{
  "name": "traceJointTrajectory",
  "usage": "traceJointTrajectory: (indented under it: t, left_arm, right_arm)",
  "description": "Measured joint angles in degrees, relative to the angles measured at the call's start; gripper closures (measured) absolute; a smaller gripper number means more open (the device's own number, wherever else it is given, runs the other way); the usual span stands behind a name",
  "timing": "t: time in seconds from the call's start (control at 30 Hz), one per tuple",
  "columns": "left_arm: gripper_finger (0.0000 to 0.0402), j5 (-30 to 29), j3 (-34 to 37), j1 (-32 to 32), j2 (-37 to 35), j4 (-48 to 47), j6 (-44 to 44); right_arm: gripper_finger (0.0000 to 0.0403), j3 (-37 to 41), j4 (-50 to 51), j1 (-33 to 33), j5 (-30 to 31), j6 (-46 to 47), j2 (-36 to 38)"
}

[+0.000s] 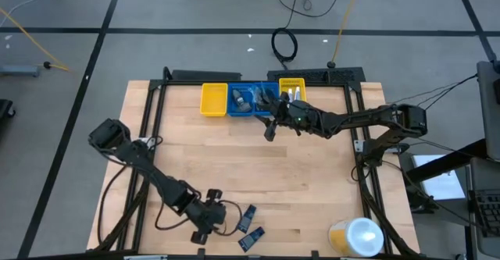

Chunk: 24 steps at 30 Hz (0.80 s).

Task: Pick & Place Travel size toiletries
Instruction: Put the white toothpaste into the right yellow bin

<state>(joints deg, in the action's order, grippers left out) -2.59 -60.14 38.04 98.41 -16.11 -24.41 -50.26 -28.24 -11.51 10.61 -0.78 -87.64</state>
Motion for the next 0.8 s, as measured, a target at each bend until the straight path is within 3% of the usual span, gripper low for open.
traceJointTrajectory:
  t: [0.4,0.8]
  left_arm:
    - [0.0215,-0.5,0.0,4.1,0.0,-2.5,16.8]
    - [0.0215,0.0,0.3,4.0,3.3,-4.0,18.6]
  right_arm:
    - [0.0234,0.0,0.5,0.0,0.0,-0.1,0.0]
    - [0.0234,0.0,0.4,0.0,0.0,0.1,0.0]
